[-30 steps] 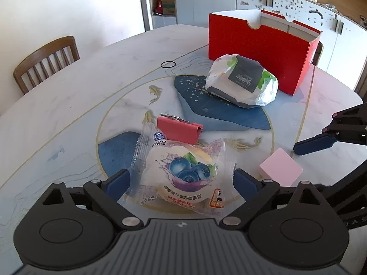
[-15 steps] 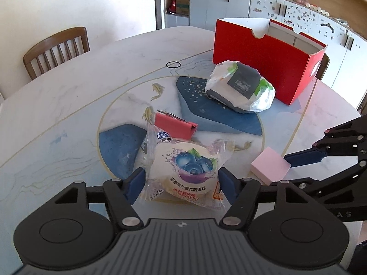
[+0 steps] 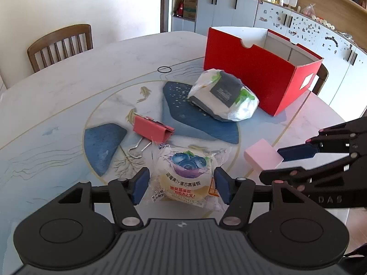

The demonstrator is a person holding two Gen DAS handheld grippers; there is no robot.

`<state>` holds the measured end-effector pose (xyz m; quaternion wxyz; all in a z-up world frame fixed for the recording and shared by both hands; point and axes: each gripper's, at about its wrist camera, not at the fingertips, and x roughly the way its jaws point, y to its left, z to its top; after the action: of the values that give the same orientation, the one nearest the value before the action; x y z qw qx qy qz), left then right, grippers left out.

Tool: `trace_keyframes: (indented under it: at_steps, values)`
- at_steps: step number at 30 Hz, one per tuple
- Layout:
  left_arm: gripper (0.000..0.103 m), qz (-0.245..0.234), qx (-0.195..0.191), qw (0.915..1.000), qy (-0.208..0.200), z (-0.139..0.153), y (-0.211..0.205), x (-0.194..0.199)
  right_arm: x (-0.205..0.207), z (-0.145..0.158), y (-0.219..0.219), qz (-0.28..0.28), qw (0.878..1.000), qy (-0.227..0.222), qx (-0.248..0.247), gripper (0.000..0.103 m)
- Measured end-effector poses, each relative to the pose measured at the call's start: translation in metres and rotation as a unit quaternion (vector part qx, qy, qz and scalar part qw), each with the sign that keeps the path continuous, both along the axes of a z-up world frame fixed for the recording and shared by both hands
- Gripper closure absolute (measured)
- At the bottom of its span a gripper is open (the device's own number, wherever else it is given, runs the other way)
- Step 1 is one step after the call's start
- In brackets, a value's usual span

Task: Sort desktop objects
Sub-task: 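Grasp the blueberry bread bag with the left tool while the right tool grasps the pink sticky-note pad, then lift the bread bag and pink pad and carry both over the red box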

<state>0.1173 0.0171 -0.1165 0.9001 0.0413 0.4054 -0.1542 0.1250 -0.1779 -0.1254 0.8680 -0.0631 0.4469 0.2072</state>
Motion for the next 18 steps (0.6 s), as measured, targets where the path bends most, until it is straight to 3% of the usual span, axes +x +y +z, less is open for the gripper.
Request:
trace_keyframes:
  at_steps: [4, 9, 11, 13, 18]
  values:
    - [0.048, 0.003, -0.007, 1.0, 0.0, 0.004, -0.008, -0.002, 0.001, 0.006, -0.015, -0.007, 1.0, 0.001, 0.013, 0.063]
    - [0.046, 0.009, -0.011, 0.9999, 0.0, 0.007, -0.014, -0.003, 0.003, 0.008, -0.032, -0.013, 1.0, 0.007, 0.019, 0.063]
    - [0.039, 0.013, -0.021, 0.9997, -0.001, 0.008, -0.013, -0.004, 0.004, 0.007, -0.036, -0.013, 1.0, 0.01, 0.02, 0.063]
    - [0.021, 0.015, -0.033, 0.9993, -0.004, 0.01, -0.012, -0.005, 0.004, 0.007, -0.04, -0.01, 1.0, 0.012, 0.02, 0.063]
    - [0.017, 0.013, -0.054, 0.9984, 0.004, 0.01, -0.009, -0.003, 0.004, 0.006, -0.044, -0.002, 1.0, 0.013, 0.021, 0.063]
